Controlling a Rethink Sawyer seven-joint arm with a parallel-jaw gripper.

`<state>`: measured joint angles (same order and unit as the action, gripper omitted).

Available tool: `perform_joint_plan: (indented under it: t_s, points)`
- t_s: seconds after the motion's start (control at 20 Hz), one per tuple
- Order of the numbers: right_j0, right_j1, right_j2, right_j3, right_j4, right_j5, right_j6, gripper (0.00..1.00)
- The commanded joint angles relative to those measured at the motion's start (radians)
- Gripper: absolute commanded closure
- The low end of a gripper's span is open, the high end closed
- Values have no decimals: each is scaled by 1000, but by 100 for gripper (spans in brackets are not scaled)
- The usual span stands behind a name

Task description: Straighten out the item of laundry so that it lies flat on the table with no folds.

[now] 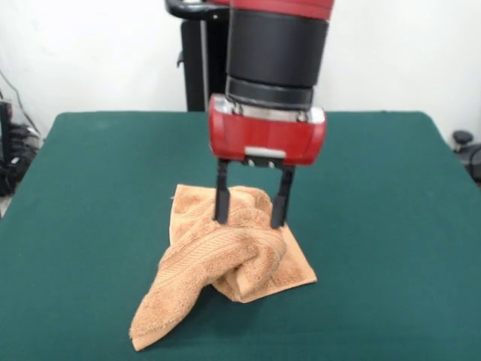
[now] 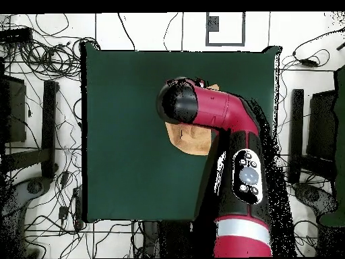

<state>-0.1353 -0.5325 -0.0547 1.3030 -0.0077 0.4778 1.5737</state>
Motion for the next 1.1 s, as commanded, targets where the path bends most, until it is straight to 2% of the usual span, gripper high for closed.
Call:
perform_joint_plan:
  t_s: [0.05, 0.3, 0.45, 0.7, 1.1]
  points:
    - [-68, 85, 319, -79, -108, 161, -366, 0]
    - [-134, 132, 472, -135, -226, 205, -584, 0]
    - [-156, 149, 526, -151, -278, 225, -651, 0]
    - [-185, 145, 578, -127, -320, 238, -685, 0]
    - [-197, 121, 598, -92, -335, 253, -677, 0]
